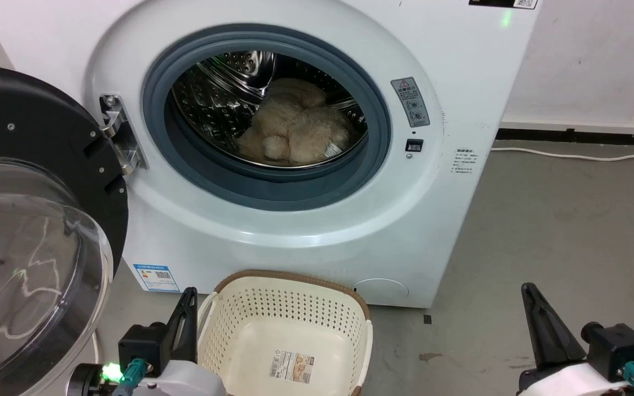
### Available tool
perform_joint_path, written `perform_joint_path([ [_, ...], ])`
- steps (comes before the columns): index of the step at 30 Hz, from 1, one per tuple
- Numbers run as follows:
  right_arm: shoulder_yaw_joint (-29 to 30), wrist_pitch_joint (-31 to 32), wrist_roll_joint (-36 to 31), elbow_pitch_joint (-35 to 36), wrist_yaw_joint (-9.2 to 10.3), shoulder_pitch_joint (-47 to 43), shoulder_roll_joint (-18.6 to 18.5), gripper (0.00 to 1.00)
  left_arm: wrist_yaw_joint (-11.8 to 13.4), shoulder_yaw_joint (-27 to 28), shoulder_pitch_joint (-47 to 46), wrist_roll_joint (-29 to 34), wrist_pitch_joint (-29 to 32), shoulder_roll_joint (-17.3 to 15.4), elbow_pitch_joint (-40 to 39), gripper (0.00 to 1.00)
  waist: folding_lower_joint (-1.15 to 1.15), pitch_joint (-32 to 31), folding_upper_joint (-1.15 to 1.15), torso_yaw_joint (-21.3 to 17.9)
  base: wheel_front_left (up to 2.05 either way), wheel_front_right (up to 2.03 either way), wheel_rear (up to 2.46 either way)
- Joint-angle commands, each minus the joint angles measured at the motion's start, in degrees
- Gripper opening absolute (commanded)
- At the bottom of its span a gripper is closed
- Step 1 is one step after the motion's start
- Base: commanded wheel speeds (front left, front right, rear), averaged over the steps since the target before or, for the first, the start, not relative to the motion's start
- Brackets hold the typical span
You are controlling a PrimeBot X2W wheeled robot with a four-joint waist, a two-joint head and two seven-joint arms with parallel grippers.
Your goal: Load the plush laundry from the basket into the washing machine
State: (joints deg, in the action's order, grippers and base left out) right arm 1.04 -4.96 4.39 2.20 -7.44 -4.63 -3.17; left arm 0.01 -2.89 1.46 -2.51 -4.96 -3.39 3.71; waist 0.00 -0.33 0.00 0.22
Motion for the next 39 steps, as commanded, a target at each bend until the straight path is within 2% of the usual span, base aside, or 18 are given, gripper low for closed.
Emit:
perform_joint_path([
  [1,-0.2,0.3,-0.6,-0.3,-0.03,1.1,0.2,0.0,0.0,0.3,-0.6,0.6,0.4,0.1,-0.6,0.0,0.0,0.0,0.0,0.0,0.0,0.0,0.0],
  [39,-1.0,4.7,-4.2,-2.1,-0.04,4.4,0.3,0.0,0.0,2.7,-1.4,2.4,4.7,0.5,-3.5,0.0,0.0,0.3,0.0,-0.2,0.0,0.0,0.0],
])
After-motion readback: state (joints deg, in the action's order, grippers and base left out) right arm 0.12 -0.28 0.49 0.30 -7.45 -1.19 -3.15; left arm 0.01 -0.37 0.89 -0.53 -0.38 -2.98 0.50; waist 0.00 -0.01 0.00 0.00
